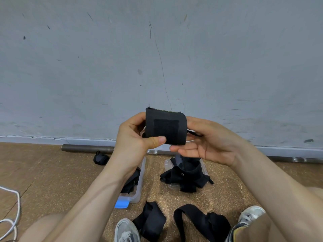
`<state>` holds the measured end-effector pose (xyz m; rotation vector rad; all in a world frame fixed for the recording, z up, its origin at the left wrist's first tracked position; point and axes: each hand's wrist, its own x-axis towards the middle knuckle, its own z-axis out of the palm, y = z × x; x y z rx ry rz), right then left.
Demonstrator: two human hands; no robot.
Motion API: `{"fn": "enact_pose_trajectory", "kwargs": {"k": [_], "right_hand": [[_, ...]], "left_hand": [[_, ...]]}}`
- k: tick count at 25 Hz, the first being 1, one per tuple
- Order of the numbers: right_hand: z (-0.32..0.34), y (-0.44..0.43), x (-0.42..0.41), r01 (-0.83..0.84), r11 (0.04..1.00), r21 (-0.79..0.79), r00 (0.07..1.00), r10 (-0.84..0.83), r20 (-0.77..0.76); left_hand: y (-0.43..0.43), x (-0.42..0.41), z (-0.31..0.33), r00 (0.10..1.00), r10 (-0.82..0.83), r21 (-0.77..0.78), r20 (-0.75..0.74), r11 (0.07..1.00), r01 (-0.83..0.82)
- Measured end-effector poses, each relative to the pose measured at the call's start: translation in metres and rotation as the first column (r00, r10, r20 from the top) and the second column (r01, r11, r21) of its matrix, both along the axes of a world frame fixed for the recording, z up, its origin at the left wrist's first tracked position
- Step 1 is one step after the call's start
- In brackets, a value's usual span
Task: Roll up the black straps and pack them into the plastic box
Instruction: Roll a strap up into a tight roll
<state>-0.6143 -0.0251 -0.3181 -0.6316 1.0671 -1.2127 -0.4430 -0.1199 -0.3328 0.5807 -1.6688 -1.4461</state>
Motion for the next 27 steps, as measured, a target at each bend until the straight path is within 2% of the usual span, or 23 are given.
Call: {"fn": "enact_pose_trajectory", "kwargs": {"k": [4, 6, 8, 12, 15, 17, 19, 21, 23, 25, 27], "right_hand": [[-0.005, -0.003, 0.003, 0.040, 0.999, -0.034, 0.998, -0.041, -0.041], [-0.010, -0.006, 0.004, 0.051, 0.998, -0.035, 0.989, -0.055, -0.137], [-0.011, -0.008, 0.003, 0.063, 0.998, -0.032, 0.977, -0.068, -0.202], [-0.012, -0.006, -0.001, 0.045, 0.998, -0.047, 0.950, -0.058, -0.307], [-0.014, -0.006, 0.004, -0.006, 0.999, -0.045, 0.912, -0.013, -0.410], [-0.015, -0.005, 0.007, -0.041, 0.996, -0.076, 0.883, 0.000, -0.470], [-0.011, -0.002, 0.007, -0.081, 0.989, -0.122, 0.853, 0.006, -0.522], [-0.006, 0.003, 0.004, -0.135, 0.979, -0.150, 0.799, 0.018, -0.601], [-0.003, 0.007, 0.000, -0.183, 0.972, -0.144, 0.746, 0.042, -0.665], [-0.001, 0.009, -0.004, -0.191, 0.971, -0.144, 0.755, 0.052, -0.654], [-0.001, 0.010, -0.012, -0.165, 0.973, -0.160, 0.810, 0.041, -0.585]], "left_hand": [[-0.004, 0.003, -0.001, 0.996, -0.083, 0.034, -0.034, 0.996, 0.084], [-0.002, 0.002, 0.001, 0.995, -0.039, 0.115, -0.096, 0.992, 0.050], [-0.002, 0.001, 0.003, 0.995, 0.036, 0.142, -0.097, 0.990, -0.022], [-0.004, 0.008, 0.012, 0.995, 0.061, -0.189, 0.085, 0.981, -0.044], [-0.005, 0.011, 0.017, 0.990, 0.080, -0.280, 0.112, 0.959, -0.045], [-0.006, 0.009, 0.012, 0.978, 0.152, -0.244, 0.144, 0.963, -0.114], [-0.009, 0.005, 0.003, 0.955, 0.196, -0.135, 0.224, 0.976, -0.169], [-0.012, 0.004, -0.005, 0.951, 0.079, 0.098, 0.300, 0.989, -0.113], [-0.014, 0.002, -0.010, 0.937, -0.083, 0.288, 0.340, 0.957, -0.020], [-0.013, 0.001, -0.012, 0.939, -0.126, 0.310, 0.320, 0.950, 0.021], [-0.010, -0.003, -0.012, 0.963, -0.053, 0.238, 0.265, 0.971, -0.012]]}}
